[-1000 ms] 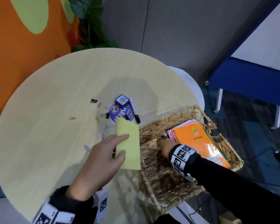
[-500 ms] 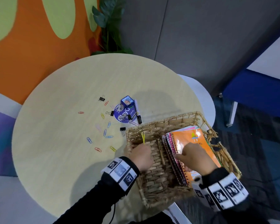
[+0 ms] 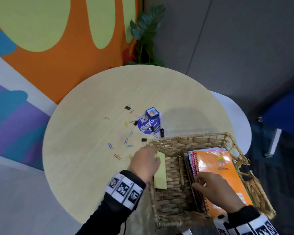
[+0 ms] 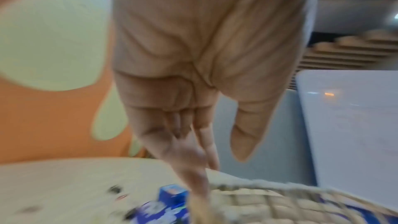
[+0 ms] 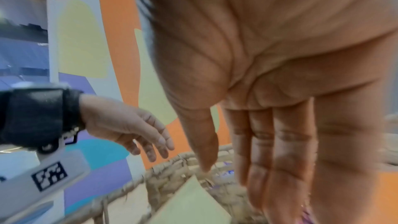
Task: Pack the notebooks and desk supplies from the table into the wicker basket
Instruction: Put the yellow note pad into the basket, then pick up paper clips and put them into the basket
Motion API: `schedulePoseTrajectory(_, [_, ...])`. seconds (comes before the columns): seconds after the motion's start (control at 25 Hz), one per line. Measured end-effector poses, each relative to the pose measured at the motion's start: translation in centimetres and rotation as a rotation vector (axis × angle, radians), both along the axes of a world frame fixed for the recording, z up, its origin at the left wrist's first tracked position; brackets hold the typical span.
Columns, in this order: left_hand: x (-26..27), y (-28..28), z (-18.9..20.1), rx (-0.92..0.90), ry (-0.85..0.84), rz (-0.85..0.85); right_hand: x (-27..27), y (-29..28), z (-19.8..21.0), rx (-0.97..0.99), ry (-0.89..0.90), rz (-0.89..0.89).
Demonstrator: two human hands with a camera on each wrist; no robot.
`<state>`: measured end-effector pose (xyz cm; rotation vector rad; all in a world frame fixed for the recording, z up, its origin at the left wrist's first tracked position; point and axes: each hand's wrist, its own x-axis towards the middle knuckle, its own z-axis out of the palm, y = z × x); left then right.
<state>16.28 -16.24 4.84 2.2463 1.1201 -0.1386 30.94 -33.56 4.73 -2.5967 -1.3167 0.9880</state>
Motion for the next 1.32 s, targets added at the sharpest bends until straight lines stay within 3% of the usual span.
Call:
schedulePoseTrajectory(0.08, [-2.5, 3.4, -1.0, 0.024, -0.102, 0.243, -0.6, 2.7, 1.4, 0.182, 0.044, -0.001])
schedulePoseTrajectory(0.2, [-6.3, 9.0, -4.7, 0.007, -0.059, 0.534, -2.8, 9.3, 3.7, 0.497, 0.223, -0.057])
schedulePoseTrajectory(0.32, [-8.3, 11.9, -7.7, -0.05, -0.063, 0.671, -5.7, 16.9, 4.7, 0.596, 0.382, -0.092])
schedulePoseTrajectory(0.4, [-8.6, 12.7, -8.6, -0.097, -0.094, 0.719, -7.5, 21.4, 3.7, 0.581, 0.384, -0.069])
schedulePoseTrajectory(0.68, [-8.8, 14.3, -10.7, -0.158, -0.003, 0.691, -10.3, 29.8, -4.9, 0.281, 0.062, -0.007])
schedulePoseTrajectory(0.88, [-9.2, 15.0, -11.6, -0.181, -0.045, 0.685, -10.8, 32.6, -9.1, 0.067, -0.009, -0.079])
schedulePoseTrajectory(1.16, [-9.8, 15.2, -12.4, -0.157, -0.084, 0.585, -10.9, 33.6, -10.8, -0.015, -0.09, -0.133])
schedulePoseTrajectory(1.32, [-10.4, 15.1, -12.8, -0.104, -0.134, 0.541, -10.9, 33.9, -9.3, -0.017, -0.032, -0.126])
